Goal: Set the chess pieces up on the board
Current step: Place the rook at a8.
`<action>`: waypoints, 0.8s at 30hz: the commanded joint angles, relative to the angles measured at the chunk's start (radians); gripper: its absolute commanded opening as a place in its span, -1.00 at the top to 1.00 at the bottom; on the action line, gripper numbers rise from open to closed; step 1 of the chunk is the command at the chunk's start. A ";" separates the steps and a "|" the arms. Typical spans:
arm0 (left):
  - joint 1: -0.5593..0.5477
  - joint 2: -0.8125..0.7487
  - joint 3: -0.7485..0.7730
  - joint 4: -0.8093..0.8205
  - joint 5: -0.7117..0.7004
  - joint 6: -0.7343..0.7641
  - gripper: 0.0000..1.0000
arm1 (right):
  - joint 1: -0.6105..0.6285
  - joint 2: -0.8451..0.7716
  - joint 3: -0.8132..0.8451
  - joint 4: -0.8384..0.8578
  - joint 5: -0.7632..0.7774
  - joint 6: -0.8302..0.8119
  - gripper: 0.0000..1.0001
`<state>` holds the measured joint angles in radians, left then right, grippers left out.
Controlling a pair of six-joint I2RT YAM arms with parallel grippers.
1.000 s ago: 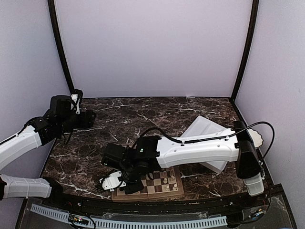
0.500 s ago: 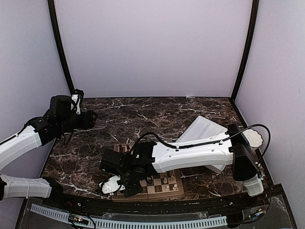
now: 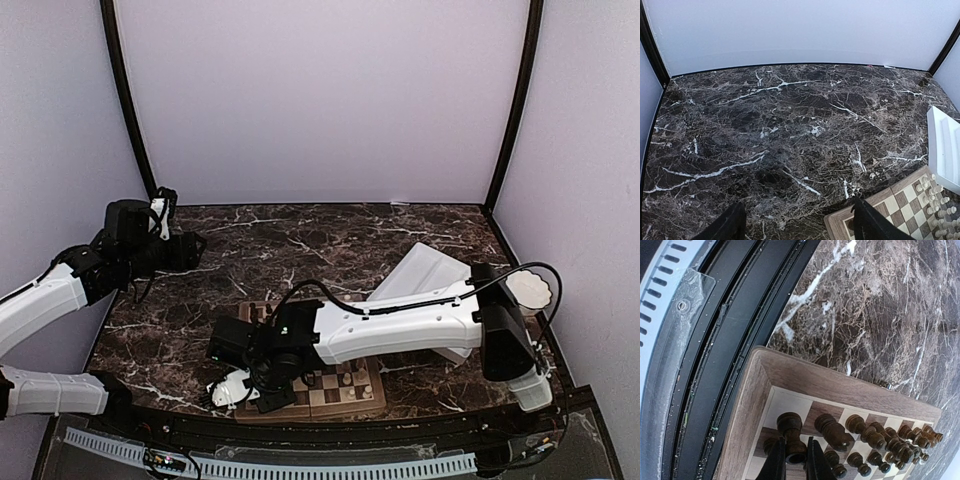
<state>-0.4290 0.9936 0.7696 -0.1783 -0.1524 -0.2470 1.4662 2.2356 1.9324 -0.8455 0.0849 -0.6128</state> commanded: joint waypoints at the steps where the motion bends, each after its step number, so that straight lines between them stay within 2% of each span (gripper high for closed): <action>1: 0.007 -0.004 -0.003 -0.009 0.025 0.000 -0.52 | 0.009 0.029 0.034 0.022 0.011 -0.002 0.98; 8: 0.007 -0.001 -0.001 -0.009 0.036 0.000 -0.52 | 0.009 0.033 0.033 0.023 0.019 -0.002 0.93; 17: 0.007 0.003 -0.001 -0.009 0.039 0.002 -0.52 | 0.009 0.032 0.033 0.024 0.019 -0.001 0.63; 24: 0.007 0.009 0.000 -0.009 0.043 0.003 -0.52 | 0.009 0.030 0.037 0.013 0.003 -0.002 0.53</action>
<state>-0.4290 1.0012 0.7696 -0.1783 -0.1192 -0.2466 1.4662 2.2589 1.9354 -0.8375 0.1013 -0.6159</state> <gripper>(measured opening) 0.759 0.226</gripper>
